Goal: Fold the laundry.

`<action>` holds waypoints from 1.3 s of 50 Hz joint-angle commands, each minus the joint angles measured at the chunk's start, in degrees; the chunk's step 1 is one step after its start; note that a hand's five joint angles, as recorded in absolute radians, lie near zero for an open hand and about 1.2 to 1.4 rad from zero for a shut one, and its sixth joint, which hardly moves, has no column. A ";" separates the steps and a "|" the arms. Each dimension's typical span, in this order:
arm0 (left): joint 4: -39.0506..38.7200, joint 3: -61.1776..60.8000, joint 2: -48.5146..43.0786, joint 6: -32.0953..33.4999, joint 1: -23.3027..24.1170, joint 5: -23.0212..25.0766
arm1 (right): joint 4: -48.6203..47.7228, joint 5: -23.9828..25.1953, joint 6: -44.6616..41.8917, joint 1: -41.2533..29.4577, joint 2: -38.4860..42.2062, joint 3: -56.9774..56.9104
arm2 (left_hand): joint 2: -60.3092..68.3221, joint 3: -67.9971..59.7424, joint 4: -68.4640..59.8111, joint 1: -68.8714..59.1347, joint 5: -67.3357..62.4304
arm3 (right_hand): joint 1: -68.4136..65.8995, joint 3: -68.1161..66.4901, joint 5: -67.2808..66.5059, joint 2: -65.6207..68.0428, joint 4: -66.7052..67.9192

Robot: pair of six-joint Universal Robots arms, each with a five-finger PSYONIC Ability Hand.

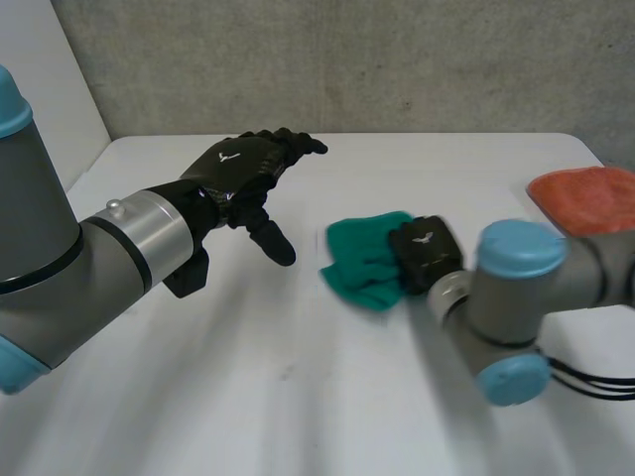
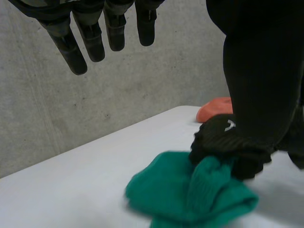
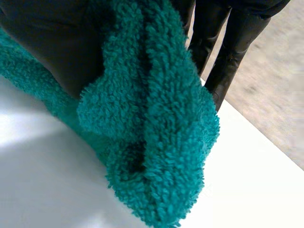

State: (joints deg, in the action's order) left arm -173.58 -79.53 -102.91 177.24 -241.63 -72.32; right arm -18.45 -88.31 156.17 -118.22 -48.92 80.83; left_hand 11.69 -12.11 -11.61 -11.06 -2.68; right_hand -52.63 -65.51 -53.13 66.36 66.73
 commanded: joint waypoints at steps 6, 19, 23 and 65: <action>-0.09 -0.02 -0.53 -0.05 0.11 -0.02 | 0.17 13.15 -10.35 20.12 -3.46 3.55 | -0.30 0.72 0.22 -0.34 1.29 | -27.37 -14.49 -16.87 13.64 13.27; -0.53 -0.63 -0.80 0.04 0.20 -0.11 | -0.18 24.15 -13.70 27.78 3.57 -10.07 | -0.30 0.72 0.22 -0.34 1.29 | -27.37 -14.49 -16.87 13.64 13.27; -0.97 -0.81 -0.80 0.04 0.20 -0.11 | 0.17 24.15 -12.73 27.87 5.15 -17.18 | -0.30 0.72 0.22 -0.34 1.29 | -27.37 -14.49 -16.87 13.64 13.27; -2.29 -1.60 -3.17 0.39 0.11 -2.83 | 11.60 51.83 -4.38 51.86 24.58 -50.08 | -0.29 0.71 0.22 -0.34 1.29 | -23.93 -11.05 -13.43 10.20 9.83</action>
State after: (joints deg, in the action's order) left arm -175.87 -81.16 -105.91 177.59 -241.60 -74.80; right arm -6.88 -37.44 152.25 -68.98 -21.19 23.69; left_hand 11.69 -12.11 -11.61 -11.06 -2.67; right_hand -52.63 -66.75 -54.03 66.30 68.18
